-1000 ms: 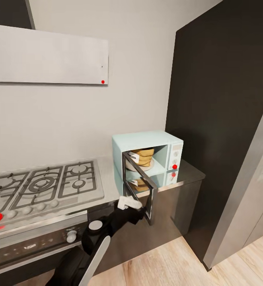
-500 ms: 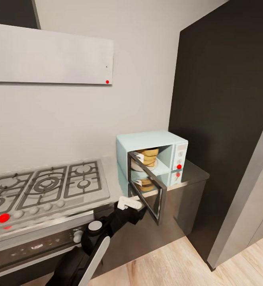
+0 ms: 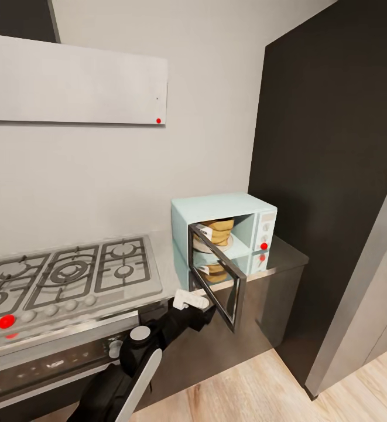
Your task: In the kitchen, take the popcorn bag from the countertop, put it into the microwave, and heat it until the popcorn is cooked so the cooked popcorn ends up inside the bag.
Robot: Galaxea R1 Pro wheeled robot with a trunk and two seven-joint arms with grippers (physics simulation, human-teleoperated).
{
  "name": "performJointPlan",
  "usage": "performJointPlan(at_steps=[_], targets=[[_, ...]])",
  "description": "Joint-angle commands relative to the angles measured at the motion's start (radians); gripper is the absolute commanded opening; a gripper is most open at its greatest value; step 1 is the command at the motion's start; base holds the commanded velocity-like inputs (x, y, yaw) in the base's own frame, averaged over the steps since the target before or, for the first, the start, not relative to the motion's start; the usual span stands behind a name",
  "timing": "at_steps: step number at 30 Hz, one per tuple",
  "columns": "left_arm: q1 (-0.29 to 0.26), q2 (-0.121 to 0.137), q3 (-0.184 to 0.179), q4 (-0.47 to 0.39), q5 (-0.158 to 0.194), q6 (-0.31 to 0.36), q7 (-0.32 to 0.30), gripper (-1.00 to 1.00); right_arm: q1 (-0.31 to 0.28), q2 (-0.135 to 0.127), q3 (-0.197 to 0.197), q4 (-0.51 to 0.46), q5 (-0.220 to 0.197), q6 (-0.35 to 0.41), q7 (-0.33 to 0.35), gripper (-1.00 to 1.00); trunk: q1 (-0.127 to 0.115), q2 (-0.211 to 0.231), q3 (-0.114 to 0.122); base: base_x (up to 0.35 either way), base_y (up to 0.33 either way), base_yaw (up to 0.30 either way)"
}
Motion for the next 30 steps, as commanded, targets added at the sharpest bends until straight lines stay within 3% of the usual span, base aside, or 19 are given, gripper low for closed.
performJointPlan(at_steps=[1, 17, 19, 23, 30], targets=[[-0.001, 0.0, 0.001, -0.001, 0.003, 0.005, -0.002, 1.0, -0.001, 0.0, -0.008, 0.003, 0.005, -0.007, 0.003, 1.0, 0.0, -0.001, -0.001, 0.0, 0.0, -0.011], [-0.001, -0.002, 0.0, -0.001, -0.002, 0.004, 0.001, 1.0, -0.001, 0.001, -0.008, 0.003, 0.004, -0.005, -0.002, 1.0, 0.0, -0.001, -0.001, 0.0, 0.0, -0.197], [-0.001, -0.001, 0.005, -0.001, -0.007, 0.004, 0.026, 1.0, -0.001, 0.001, -0.008, 0.003, 0.004, -0.005, -0.002, 1.0, 0.0, -0.001, -0.001, 0.0, 0.0, -0.126], [-0.001, -0.002, -0.002, -0.001, -0.008, 0.004, 0.141, 1.0, -0.001, 0.001, -0.008, 0.003, 0.004, -0.004, -0.002, 1.0, 0.0, -0.001, -0.001, 0.0, 0.0, -0.023], [-0.001, -0.002, -0.004, -0.001, -0.008, 0.004, 0.163, 1.0, -0.001, 0.0, -0.008, 0.003, 0.004, -0.004, -0.001, 1.0, 0.0, -0.001, -0.001, 0.0, 0.0, -0.001]])
